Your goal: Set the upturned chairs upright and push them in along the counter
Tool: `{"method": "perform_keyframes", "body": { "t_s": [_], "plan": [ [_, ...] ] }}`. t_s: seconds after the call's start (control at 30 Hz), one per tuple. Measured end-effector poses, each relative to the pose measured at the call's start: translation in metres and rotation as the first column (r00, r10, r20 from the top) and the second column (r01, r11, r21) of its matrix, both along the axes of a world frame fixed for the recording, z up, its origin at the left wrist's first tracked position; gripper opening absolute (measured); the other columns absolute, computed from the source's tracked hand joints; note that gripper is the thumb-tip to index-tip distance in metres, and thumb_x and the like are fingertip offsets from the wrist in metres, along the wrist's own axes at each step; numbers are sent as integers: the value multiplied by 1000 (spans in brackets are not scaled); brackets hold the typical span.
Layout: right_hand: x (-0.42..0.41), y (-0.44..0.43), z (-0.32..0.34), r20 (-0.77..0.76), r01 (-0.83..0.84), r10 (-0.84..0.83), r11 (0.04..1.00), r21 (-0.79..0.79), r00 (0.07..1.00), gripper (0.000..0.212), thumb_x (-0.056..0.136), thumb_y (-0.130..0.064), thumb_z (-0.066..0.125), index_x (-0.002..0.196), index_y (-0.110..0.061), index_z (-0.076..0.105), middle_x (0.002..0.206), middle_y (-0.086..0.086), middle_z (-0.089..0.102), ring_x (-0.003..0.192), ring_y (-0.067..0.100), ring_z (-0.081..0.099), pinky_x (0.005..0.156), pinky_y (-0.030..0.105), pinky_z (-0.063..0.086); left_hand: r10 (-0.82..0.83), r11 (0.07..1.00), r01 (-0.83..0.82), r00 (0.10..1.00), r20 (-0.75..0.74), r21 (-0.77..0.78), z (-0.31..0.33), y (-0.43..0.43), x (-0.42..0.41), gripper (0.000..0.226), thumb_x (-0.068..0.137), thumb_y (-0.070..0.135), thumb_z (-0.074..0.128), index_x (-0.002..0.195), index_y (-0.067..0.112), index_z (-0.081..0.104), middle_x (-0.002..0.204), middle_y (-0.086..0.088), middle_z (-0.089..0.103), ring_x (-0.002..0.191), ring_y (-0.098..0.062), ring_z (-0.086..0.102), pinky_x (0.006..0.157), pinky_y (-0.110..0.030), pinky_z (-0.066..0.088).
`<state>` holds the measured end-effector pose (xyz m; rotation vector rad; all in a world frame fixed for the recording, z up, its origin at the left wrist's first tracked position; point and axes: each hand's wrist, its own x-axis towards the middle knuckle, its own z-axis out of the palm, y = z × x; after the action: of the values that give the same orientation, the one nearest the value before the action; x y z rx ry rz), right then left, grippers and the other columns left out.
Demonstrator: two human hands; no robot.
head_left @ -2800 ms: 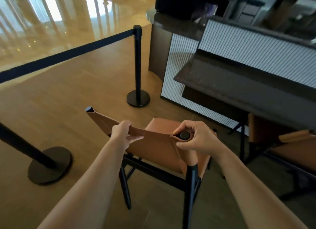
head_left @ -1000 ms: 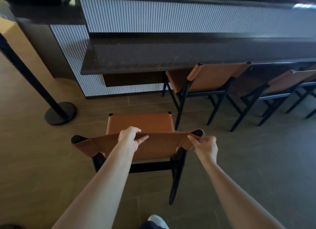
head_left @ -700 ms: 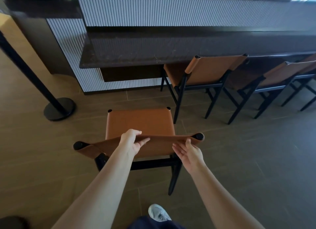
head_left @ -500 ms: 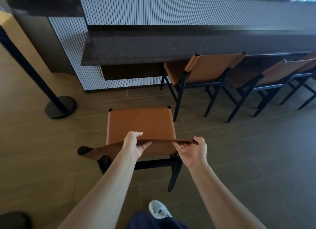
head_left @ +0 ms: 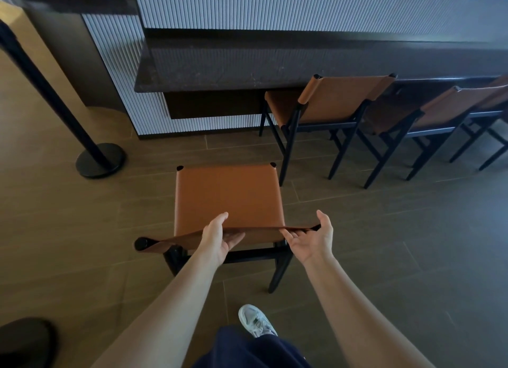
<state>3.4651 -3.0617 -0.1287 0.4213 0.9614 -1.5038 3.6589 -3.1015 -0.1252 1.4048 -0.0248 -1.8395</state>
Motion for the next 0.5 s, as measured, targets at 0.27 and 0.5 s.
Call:
{"method": "perform_keyframes", "body": {
  "t_s": [0.27, 0.5],
  "plan": [
    [4, 6, -3, -238, -207, 261, 951, 229, 936, 51, 95, -39, 58, 129, -3, 49, 112, 20, 64, 103, 33, 64, 86, 45, 52, -218, 974, 225, 938, 269, 5, -9, 26, 13, 68, 93, 56, 51, 145, 14, 35, 113, -18, 65, 97, -33, 67, 82, -47, 57],
    [20, 11, -20, -211, -341, 411, 891, 300, 887, 72, 85, -51, 66, 139, -9, 42, 120, 20, 61, 106, 32, 63, 73, 44, 55, 14, 997, -27, 985, 171, 75, -17, 32, 25, 81, 85, 69, 50, 147, 21, 30, 116, -20, 61, 98, -35, 66, 90, -52, 52]
  ]
}}
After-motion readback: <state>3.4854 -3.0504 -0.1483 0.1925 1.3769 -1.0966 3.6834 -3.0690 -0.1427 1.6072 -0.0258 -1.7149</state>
